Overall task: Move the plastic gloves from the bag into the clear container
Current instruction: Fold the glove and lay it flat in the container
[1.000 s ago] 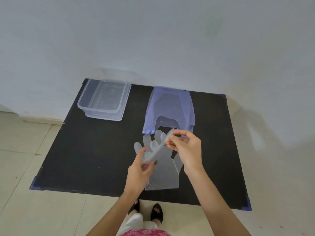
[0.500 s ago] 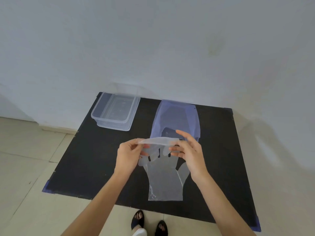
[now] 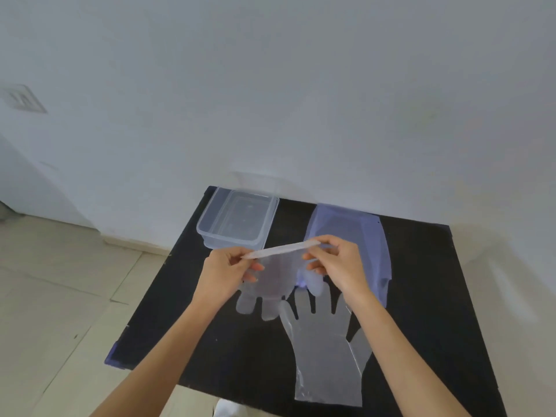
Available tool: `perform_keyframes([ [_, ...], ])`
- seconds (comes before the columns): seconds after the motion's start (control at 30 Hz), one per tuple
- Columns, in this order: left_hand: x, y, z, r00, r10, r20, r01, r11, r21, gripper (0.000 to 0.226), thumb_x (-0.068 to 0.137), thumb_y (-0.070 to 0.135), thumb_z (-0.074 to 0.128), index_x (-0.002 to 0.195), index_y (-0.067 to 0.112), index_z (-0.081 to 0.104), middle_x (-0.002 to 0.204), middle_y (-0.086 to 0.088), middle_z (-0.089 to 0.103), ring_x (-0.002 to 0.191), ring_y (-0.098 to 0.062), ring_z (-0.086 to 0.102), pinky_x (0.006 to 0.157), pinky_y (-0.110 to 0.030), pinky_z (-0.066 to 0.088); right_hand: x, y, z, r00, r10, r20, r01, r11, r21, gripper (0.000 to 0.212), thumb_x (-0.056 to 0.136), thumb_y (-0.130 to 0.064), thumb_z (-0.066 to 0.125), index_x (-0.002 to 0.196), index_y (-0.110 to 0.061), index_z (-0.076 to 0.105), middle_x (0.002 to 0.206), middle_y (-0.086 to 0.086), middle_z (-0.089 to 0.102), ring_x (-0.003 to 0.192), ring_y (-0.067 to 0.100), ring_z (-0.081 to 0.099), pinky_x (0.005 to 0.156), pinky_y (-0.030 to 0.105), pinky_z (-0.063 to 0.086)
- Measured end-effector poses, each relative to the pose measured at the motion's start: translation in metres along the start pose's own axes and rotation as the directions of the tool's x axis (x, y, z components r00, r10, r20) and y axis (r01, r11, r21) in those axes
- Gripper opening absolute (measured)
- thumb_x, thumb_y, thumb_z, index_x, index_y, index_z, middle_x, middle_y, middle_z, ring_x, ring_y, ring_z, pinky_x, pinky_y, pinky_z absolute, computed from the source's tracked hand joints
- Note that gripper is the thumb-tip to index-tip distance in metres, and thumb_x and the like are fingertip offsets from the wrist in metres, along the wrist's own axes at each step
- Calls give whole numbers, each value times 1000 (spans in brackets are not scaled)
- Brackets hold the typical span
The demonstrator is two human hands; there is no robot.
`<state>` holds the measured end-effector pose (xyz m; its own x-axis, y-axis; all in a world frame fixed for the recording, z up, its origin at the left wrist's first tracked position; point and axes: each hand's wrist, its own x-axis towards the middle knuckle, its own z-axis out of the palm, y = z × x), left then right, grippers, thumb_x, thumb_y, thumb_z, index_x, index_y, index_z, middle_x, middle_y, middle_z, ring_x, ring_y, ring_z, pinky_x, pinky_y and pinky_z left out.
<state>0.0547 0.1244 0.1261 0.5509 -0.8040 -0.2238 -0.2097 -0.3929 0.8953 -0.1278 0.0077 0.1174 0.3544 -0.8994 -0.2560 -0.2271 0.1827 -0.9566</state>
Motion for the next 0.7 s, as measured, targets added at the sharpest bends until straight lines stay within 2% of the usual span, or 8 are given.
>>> perform_keyframes([
  [0.17,40,-1,-50,1000,-21,21,23,994,-106,13,91,14,60,93,13,73,76,-4,77,61,-25,73,53,-20,54,32,-19,37,999,12,-31,-10,999,41,9,88,-8,66,96,-7,71,77,7,77,59,13,70,55,18,55],
  [0.33,91,-1,-101,993,-66,100,92,955,-283,17,87,20,65,101,13,73,93,-5,76,72,-26,75,72,-35,62,60,-45,83,996,36,-84,-29,996,83,7,87,-9,67,91,-11,72,80,7,78,71,22,74,64,23,60],
  [0.43,115,5,-118,981,-75,178,140,911,-388,18,91,23,60,100,13,72,95,-3,77,77,-30,75,70,-34,62,74,-61,102,996,37,-78,-28,993,117,6,87,-9,67,90,-12,72,84,9,78,76,26,75,66,27,61],
  [0.57,153,12,-135,965,-178,193,254,820,-513,26,94,23,55,93,4,73,89,-14,76,79,-35,74,66,-32,62,97,-81,122,988,66,-138,-45,987,154,7,88,-8,66,91,-11,71,89,14,77,76,26,75,62,25,59],
  [0.7,181,17,-133,927,-255,275,368,758,-538,20,94,24,56,99,10,69,89,-19,75,80,-34,74,67,-33,62,114,-92,135,986,56,-157,-34,990,139,8,86,-12,69,94,-9,71,95,19,75,84,30,75,72,31,60],
])
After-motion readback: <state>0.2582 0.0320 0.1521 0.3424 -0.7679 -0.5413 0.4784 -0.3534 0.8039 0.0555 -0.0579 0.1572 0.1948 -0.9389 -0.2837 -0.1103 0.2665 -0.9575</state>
